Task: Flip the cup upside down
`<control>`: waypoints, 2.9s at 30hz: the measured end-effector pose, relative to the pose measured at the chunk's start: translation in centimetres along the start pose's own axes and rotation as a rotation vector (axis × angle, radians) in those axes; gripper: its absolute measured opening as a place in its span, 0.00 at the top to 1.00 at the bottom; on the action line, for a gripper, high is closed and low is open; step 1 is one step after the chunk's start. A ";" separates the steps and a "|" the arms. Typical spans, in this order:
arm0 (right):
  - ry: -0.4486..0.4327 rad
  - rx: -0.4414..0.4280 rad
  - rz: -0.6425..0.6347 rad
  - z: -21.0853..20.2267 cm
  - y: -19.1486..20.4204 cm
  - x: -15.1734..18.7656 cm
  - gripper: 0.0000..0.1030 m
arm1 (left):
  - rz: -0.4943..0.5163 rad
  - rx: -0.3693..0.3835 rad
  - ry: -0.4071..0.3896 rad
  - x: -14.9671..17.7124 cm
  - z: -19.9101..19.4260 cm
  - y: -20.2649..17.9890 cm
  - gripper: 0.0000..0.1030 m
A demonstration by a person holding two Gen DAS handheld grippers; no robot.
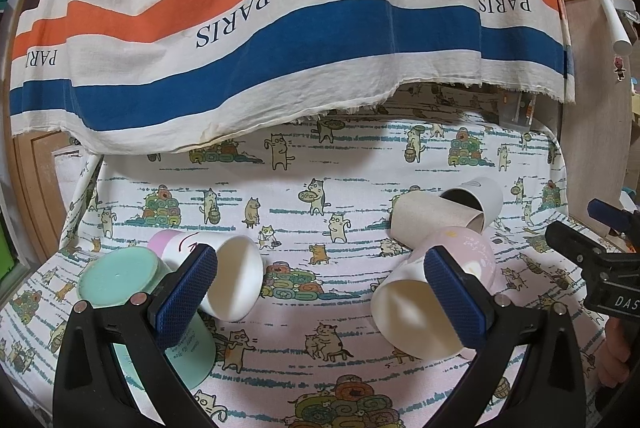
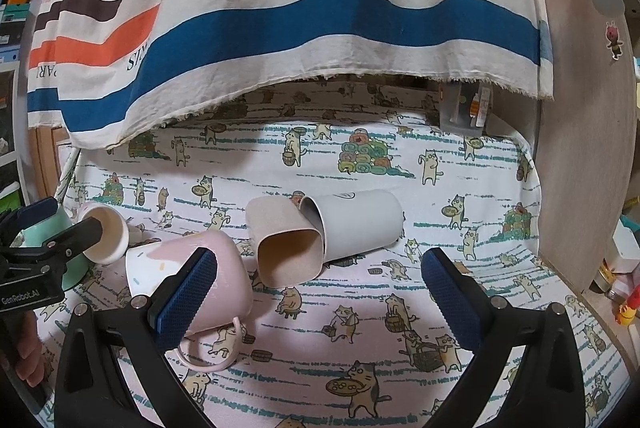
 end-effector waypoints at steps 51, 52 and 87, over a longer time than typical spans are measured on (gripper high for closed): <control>0.005 0.043 0.061 -0.2 -1.7 -0.5 0.00 | -0.041 -0.010 -0.036 -4.0 -2.6 0.8 0.01; 0.002 0.038 0.070 -0.3 -1.9 -0.6 0.00 | -0.036 -0.007 -0.027 -4.4 -2.7 0.7 0.01; 0.017 0.088 0.195 -0.5 -5.0 -0.9 0.00 | 0.365 0.285 0.611 5.7 7.2 -11.2 0.00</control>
Point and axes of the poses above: each gripper's, at about its wrist camera, not at the fingertips, and z roughly the way its jaws point, y to its left, x to its underside, the point moved 8 cm from there along z, roughly the way its jaws point, and after that the axes turned 13 degrees about -y, right-handed, at the moved point
